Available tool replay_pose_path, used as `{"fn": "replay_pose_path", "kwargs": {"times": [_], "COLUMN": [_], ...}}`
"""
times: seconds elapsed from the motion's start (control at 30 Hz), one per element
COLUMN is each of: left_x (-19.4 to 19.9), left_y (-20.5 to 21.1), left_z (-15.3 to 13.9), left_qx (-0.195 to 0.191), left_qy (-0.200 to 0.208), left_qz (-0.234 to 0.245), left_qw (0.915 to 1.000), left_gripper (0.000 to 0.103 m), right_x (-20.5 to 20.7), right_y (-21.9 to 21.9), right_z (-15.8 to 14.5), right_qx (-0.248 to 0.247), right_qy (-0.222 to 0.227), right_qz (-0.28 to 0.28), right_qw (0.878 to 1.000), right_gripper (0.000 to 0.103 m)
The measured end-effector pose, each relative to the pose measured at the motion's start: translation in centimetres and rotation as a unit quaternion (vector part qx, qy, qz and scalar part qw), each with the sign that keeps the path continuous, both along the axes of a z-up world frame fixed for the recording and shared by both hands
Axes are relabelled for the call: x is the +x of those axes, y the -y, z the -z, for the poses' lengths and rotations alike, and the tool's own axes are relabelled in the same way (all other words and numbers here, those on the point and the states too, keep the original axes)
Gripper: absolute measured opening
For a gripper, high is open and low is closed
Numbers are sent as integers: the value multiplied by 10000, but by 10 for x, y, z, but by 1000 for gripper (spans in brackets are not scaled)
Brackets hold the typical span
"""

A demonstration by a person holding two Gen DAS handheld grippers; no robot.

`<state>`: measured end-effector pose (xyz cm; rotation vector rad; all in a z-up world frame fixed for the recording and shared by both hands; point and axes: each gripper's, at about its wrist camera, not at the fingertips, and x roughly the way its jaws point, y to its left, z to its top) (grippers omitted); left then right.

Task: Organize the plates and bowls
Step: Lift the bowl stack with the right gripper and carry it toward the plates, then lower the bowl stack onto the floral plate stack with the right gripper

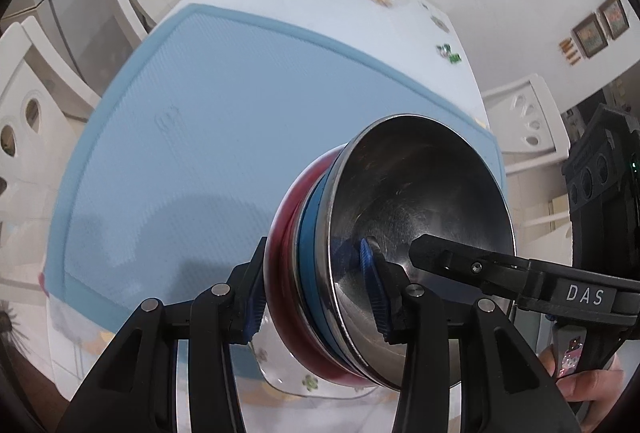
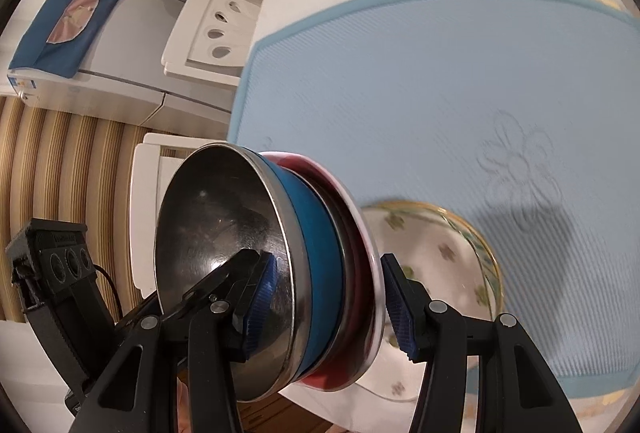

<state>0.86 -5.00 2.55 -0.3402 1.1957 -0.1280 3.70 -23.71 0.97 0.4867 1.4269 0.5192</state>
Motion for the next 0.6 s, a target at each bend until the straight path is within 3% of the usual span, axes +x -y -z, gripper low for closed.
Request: {"fn": "replay_pose_path", "kwargs": {"times": [0.6], "left_x": [-42], "left_y": [25], "left_z": [47], "left_qx": [-59], "left_qy": [-335], "left_qz": [214], "left_qw": [9992], "left_gripper": [40], "right_x": [-45], "right_y": [21], "right_z": [43], "right_qx": [-139], "right_qy": [-268], "right_qz": [-71], "right_qw": [9995], "right_gripper": [52]}}
